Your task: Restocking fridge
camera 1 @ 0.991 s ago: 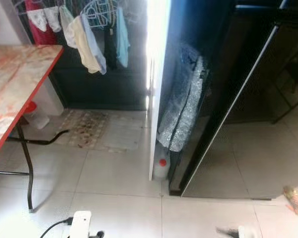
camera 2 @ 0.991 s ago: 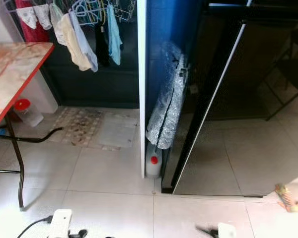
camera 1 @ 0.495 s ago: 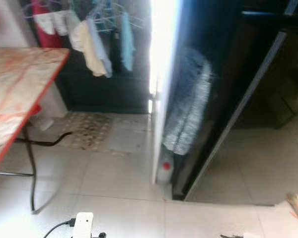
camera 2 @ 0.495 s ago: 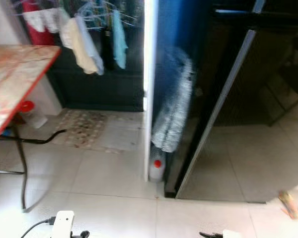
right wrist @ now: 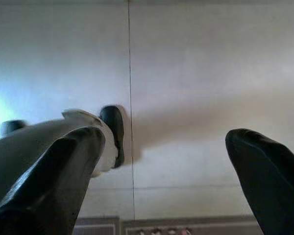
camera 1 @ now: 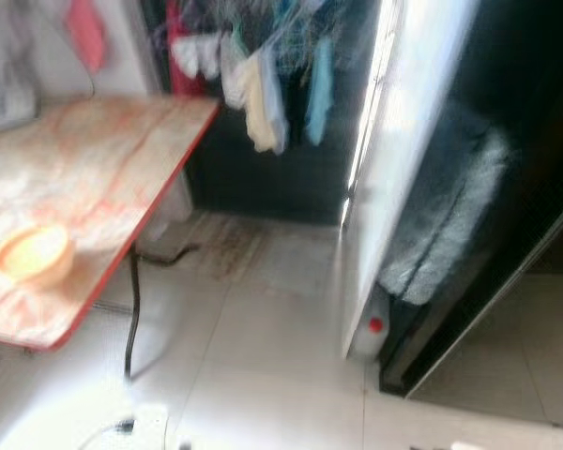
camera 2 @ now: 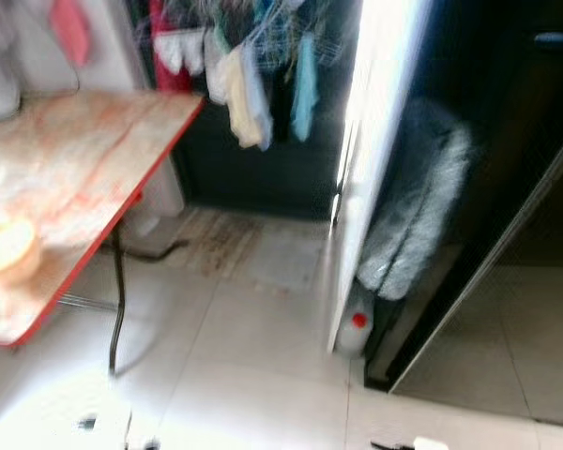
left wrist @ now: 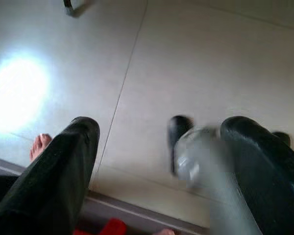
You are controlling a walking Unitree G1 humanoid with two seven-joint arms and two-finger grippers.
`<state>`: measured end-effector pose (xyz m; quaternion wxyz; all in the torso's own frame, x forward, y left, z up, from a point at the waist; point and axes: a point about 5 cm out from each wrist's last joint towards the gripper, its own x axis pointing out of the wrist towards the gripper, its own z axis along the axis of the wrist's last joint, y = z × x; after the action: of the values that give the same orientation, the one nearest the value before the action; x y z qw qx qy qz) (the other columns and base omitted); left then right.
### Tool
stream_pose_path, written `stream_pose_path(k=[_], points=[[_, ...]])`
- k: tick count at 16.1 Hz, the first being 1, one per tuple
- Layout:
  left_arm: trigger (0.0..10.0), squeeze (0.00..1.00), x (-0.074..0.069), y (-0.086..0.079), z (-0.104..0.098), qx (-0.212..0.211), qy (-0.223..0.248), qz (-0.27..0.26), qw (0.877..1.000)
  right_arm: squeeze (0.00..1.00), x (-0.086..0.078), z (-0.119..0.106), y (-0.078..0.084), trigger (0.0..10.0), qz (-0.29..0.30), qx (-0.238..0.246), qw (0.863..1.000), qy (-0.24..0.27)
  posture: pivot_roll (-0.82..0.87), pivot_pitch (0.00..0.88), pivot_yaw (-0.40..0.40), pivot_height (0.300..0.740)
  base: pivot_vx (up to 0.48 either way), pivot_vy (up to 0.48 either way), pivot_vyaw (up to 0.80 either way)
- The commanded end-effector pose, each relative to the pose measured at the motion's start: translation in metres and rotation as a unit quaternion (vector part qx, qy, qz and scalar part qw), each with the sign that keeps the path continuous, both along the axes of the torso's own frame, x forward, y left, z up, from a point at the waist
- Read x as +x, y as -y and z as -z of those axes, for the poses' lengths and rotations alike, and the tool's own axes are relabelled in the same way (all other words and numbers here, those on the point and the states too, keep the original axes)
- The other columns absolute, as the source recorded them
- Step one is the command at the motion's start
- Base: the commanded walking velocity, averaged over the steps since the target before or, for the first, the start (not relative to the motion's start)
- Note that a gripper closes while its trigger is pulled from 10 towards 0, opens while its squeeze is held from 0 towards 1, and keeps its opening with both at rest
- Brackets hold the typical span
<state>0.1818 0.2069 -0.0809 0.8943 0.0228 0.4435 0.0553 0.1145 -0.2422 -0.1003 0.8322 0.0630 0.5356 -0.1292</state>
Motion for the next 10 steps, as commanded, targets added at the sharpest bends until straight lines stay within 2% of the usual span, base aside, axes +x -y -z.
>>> stream_pose_path(k=[1,10], points=[[10.0,0.0,-0.008,-0.008,0.003,0.007,-0.012,-0.018,1.0,0.0,0.003,0.0,-0.004,10.0,-0.006,0.002,1.0,0.0,-0.1,0.069,-0.02,0.74,0.0,0.311,0.0],[10.0,0.0,0.003,-0.004,-0.002,0.006,-0.004,-0.019,1.0,0.0,0.014,-0.004,0.001,10.0,0.002,-0.01,1.0,0.004,-0.14,0.079,-0.028,0.74,0.0,0.275,0.0]])
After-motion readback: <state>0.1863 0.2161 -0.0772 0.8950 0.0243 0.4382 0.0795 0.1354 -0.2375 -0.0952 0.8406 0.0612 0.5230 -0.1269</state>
